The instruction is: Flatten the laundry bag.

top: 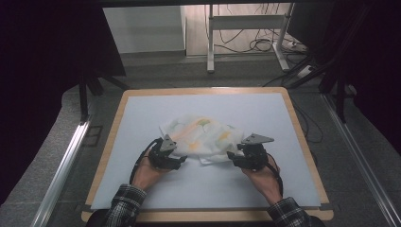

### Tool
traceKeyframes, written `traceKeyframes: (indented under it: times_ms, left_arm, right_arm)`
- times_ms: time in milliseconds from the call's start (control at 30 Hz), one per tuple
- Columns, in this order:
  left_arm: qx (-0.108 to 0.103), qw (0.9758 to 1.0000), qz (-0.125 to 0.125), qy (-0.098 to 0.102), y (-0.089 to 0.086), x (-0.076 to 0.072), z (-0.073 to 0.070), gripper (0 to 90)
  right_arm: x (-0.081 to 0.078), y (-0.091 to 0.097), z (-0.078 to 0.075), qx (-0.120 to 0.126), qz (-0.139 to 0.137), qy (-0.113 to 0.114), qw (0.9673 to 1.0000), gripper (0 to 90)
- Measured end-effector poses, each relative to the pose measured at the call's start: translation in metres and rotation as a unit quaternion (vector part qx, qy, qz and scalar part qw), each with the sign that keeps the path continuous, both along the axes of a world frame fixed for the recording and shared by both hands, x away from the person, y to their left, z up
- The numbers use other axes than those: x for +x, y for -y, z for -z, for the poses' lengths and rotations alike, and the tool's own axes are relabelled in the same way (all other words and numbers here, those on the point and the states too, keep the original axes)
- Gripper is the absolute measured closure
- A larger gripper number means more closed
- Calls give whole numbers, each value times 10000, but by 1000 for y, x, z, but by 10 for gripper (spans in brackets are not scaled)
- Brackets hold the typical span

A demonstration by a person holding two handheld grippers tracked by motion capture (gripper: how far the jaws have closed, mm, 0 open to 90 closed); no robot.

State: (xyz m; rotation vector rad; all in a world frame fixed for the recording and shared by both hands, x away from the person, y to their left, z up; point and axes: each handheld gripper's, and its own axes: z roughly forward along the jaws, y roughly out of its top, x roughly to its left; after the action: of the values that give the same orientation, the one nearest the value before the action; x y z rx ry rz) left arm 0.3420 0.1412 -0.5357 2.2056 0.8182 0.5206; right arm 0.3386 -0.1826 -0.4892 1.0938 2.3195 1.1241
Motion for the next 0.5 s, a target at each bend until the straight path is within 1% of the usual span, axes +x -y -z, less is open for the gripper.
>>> traceKeyframes:
  times_ms: [33,67,100,133,167,200,233,267,300,333,367,400,433,467,500]
  left_arm:
    - [0,10000,0,0,0,0,0,350]
    - [64,10000,-28,30,2,1,1,350]
    - [111,9999,-39,43,3,2,2,380]
    - [271,9995,-83,109,6,3,5,467]
    - [271,9995,-83,109,6,3,5,504]
    - [296,9995,-43,113,7,4,5,504]
    - [322,9994,-69,116,7,5,5,557]
    - [386,9991,-89,129,8,5,4,715]
    - [386,9991,-89,129,8,5,4,789]
    - [362,9992,-67,123,7,5,3,789]
    - [260,9996,-43,125,7,4,1,849]
    - [182,9997,-10,130,5,3,-2,882]
    - [115,9998,20,129,4,2,-6,888]
    - [46,9999,63,128,3,1,-11,891]
    - [-77,9999,77,125,2,0,-16,891]
  right_arm:
    - [0,0,0,0,0,0,10000,498]
    - [1,0,0,-3,6,-37,10000,540]
    - [2,1,1,36,-15,-83,10000,590]
    - [3,1,0,33,-134,-166,9998,707]
    - [3,1,0,33,-134,-166,9998,707]
    - [2,0,-1,-2,-178,-167,9997,758]
    - [2,-1,-2,-35,-213,-153,9997,796]
    - [1,0,-6,-11,-257,-121,9996,851]
    - [1,0,-6,-11,-257,-121,9996,851]
    - [1,0,-9,40,-270,-145,9995,861]
    - [1,1,-12,85,-312,-143,9994,867]
    - [1,3,-15,139,-325,-153,9993,870]
    - [2,4,-17,186,-333,-142,9992,872]
    - [3,7,-24,247,-356,-124,9990,874]
    - [3,7,-24,247,-356,-124,9990,874]
